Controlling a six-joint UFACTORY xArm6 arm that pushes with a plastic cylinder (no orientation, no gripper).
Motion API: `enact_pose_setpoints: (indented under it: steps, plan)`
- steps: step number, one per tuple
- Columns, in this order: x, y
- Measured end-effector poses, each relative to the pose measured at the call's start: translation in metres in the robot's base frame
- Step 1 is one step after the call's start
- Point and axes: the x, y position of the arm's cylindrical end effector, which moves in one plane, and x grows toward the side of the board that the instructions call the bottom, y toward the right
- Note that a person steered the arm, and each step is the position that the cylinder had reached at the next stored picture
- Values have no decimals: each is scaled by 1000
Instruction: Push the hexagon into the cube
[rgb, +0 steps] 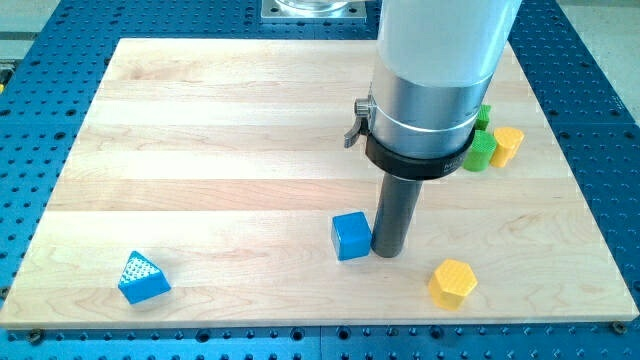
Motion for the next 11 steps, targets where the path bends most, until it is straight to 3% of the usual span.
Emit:
enact_pose_setpoints:
  steps: [1,2,4,5,6,8,11]
  plan:
    - [9,-36]
    - [-3,-36]
    - [-6,137]
    - [28,146]
    - [55,107]
    - [60,-34]
    - [67,-155]
